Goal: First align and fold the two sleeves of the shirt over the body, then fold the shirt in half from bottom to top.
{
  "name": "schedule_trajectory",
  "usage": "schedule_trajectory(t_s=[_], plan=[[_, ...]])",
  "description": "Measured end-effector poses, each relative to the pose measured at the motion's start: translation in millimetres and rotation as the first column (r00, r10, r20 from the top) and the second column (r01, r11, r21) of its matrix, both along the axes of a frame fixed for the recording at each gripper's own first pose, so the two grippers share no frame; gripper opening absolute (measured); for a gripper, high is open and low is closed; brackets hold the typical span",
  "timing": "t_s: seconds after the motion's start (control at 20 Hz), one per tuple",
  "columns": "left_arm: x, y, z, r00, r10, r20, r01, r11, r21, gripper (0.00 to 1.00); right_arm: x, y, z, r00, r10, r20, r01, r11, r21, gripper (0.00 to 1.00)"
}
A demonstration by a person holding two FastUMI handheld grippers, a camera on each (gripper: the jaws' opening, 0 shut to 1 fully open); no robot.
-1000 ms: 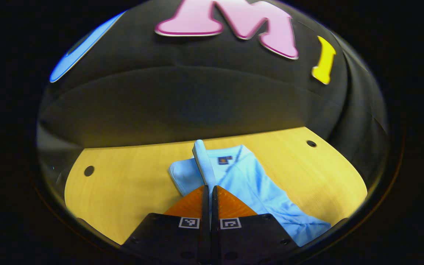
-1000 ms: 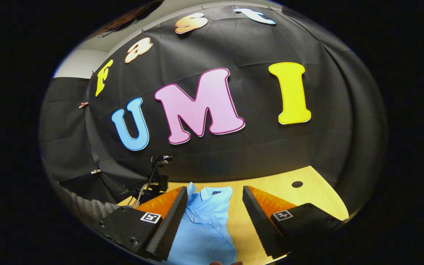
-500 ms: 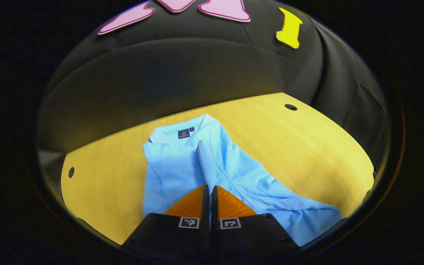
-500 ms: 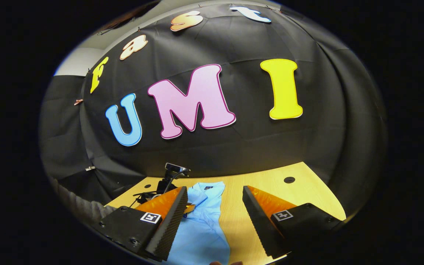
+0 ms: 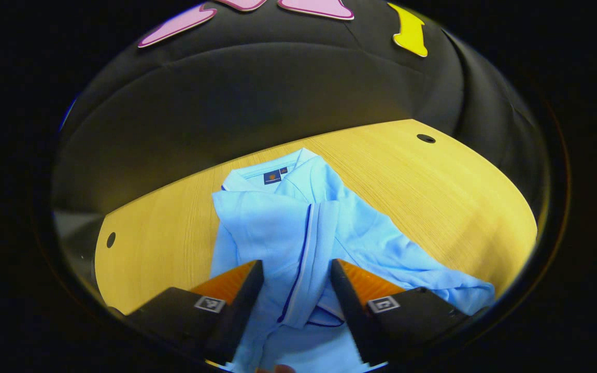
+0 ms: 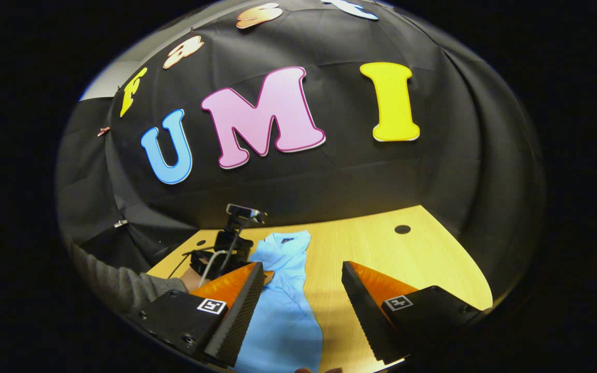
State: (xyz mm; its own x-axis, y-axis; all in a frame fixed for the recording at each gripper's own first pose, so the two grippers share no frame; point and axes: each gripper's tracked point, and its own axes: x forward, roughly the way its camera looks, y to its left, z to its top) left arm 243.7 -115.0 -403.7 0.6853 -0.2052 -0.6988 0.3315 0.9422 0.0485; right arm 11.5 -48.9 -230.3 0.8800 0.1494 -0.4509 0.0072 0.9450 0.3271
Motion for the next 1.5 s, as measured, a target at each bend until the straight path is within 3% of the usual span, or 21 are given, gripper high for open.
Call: schedule_trajectory(t_s=[0.05,0.3,0.5,0.8,0.95,1.35,1.45,1.5], plan=[[-9.2,1.3,5.9,1.0,0.006,0.002,-0.006,1.0,-0.006,0.99,-6.8,2.4,-10.1,1.0,0.005,-0.025,-0.006,1.0,-0.005,0.95],[-104.9,31.1,35.8,0.999,0.033,0.043,-0.032,0.999,-0.02,0.99,-58.6,9.6,-58.7,0.983,0.034,-0.181,-0.046,0.997,-0.062,0.96],[-211.3,81.8,47.1,0.996,0.088,-0.001,-0.088,0.996,-0.003,0.99,-119.5,22.0,-103.5,0.93,0.067,-0.363,-0.096,0.993,-0.064,0.96],[-323.4,138.0,20.4,0.968,0.212,-0.135,-0.211,0.977,0.022,0.99,-179.2,48.7,-140.1,0.861,0.108,-0.497,-0.159,0.985,-0.062,0.96],[-350.3,150.2,7.5,0.957,0.233,-0.174,-0.23,0.973,0.037,0.99,-197.9,58.5,-148.9,0.827,0.12,-0.549,-0.188,0.98,-0.069,0.96],[-373.5,143.7,-9.4,0.933,0.24,-0.268,-0.251,0.968,-0.005,1.0,-226.4,68.7,-171.9,0.78,0.123,-0.614,-0.224,0.97,-0.09,0.96],[-373.2,142.7,-10.2,0.93,0.248,-0.271,-0.261,0.965,-0.013,0.96,-225.4,67.9,-172.9,0.785,0.127,-0.606,-0.25,0.96,-0.122,0.95],[-372.1,140.9,-10.3,0.931,0.244,-0.271,-0.258,0.966,-0.015,0.94,-223.6,68.2,-172.1,0.788,0.138,-0.6,-0.267,0.955,-0.13,0.9]])
